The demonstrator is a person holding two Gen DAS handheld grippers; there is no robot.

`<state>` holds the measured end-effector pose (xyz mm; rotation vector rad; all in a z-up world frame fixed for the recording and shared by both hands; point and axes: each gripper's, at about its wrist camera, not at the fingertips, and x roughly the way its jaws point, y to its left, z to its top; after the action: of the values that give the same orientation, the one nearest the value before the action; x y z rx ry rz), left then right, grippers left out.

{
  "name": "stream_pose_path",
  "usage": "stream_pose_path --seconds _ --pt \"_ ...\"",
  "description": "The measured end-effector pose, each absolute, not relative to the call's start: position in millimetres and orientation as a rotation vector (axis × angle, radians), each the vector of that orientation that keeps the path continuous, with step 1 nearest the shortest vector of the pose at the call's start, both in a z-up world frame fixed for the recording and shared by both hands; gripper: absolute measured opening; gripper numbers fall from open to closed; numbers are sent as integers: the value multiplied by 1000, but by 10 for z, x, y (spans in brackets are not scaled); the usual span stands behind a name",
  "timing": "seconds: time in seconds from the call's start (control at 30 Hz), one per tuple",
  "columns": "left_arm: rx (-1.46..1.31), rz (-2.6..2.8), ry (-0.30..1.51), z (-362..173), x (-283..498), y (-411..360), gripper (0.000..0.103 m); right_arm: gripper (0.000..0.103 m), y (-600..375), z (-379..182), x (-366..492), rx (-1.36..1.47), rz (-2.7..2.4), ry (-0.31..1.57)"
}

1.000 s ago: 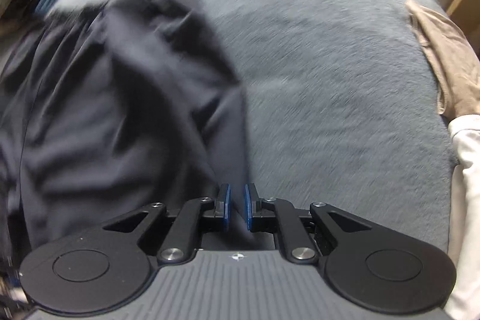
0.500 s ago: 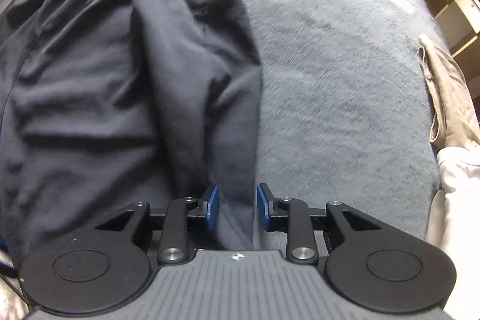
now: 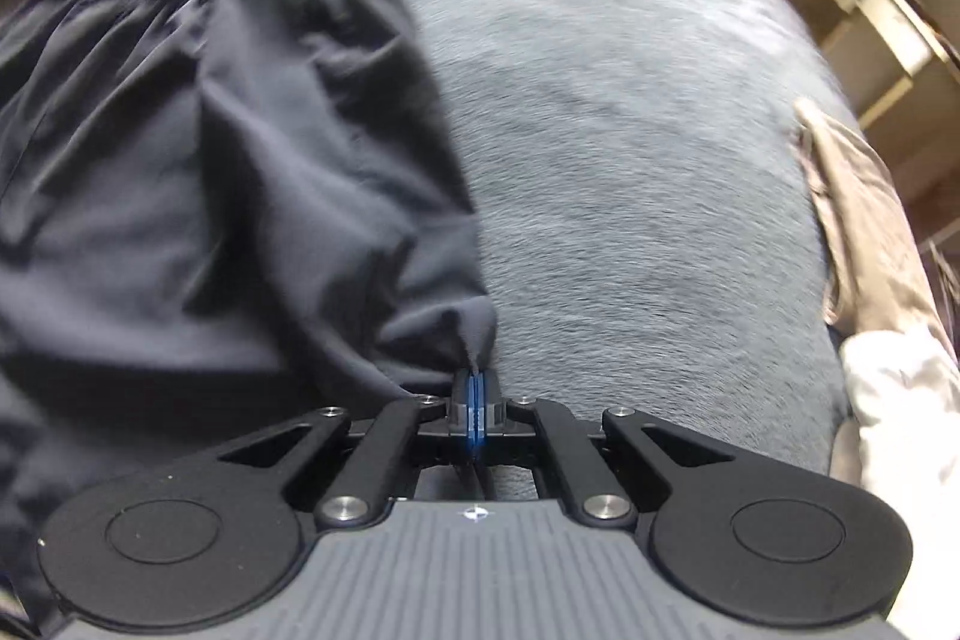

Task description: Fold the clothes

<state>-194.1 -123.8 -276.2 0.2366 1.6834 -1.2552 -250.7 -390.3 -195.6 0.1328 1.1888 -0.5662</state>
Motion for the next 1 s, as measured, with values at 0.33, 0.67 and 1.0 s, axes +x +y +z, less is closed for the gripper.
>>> stream_pose_path --seconds 0.33,0.67,1.0 --pt "212 -1251 1680 -2715 -1892 -1167 31 2 -4209 -1893 -2894 287 -833 1149" --pt "98 -1230 1730 -2786 -1844 -1082 31 31 -4170 -1631 -3492 550 -703 1072" --pt "68 -1228 1803 -2924 -2105 -1230 31 70 -4110 -1879 -3925 723 -595 1102"
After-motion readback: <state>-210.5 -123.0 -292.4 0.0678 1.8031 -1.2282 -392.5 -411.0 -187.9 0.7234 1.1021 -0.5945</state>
